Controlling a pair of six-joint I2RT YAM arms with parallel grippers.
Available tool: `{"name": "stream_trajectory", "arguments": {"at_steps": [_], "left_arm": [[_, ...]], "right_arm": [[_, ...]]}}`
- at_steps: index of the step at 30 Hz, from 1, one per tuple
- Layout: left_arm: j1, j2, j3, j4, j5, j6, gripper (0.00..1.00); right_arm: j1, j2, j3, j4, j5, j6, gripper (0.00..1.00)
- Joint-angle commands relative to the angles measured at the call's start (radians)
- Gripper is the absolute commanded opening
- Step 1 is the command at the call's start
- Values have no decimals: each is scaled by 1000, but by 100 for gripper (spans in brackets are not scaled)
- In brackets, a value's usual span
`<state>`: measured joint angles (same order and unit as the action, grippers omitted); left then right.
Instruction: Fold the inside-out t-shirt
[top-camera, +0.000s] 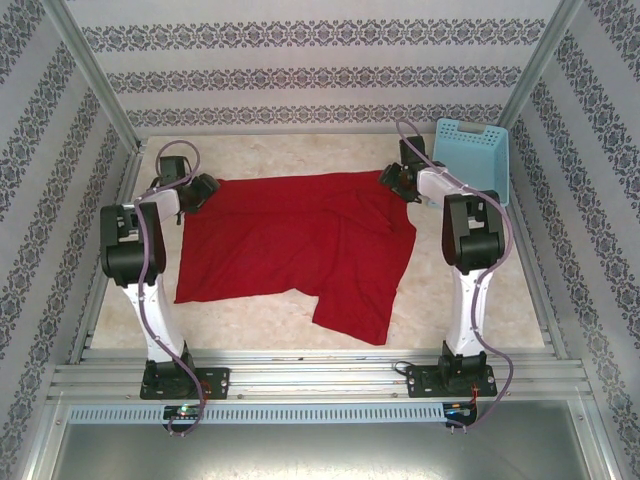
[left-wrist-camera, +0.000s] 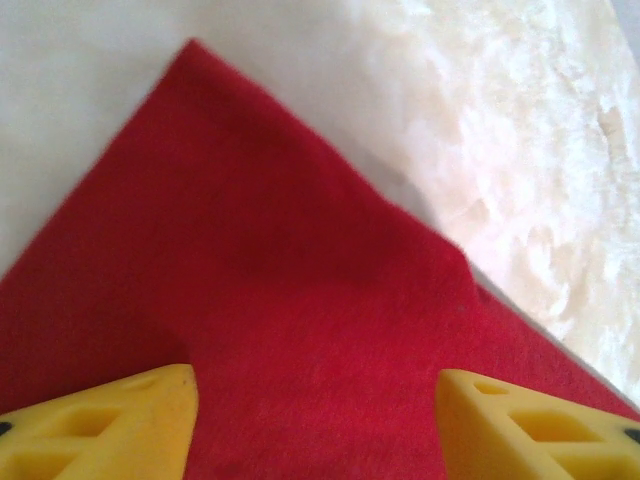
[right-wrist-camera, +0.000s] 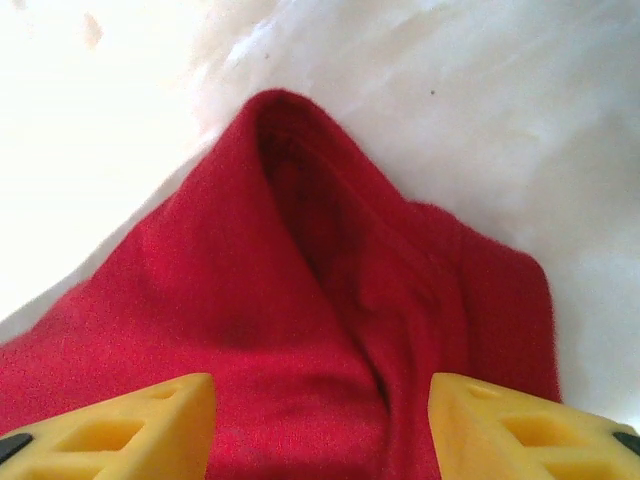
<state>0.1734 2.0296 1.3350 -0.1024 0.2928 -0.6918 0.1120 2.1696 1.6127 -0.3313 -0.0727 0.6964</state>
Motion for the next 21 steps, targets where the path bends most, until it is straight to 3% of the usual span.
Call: {"name": "stream_trajectory", "arguments": {"at_steps": [1, 9, 13, 21], "left_arm": [[14, -171, 1, -261, -144, 27, 70], [-1, -615, -418, -355, -256, 11, 74], [-73, -879, -645, -394, -326, -56, 71], [-101, -1050, -772, -540, -426, -83, 71]], "right_arm": [[34, -186, -50, -58, 48, -94, 60], [212, -565, -419, -106, 161, -173, 66], [266, -704, -576, -143, 151, -166, 67], [378, -907, -798, -169, 149, -113, 68]]}}
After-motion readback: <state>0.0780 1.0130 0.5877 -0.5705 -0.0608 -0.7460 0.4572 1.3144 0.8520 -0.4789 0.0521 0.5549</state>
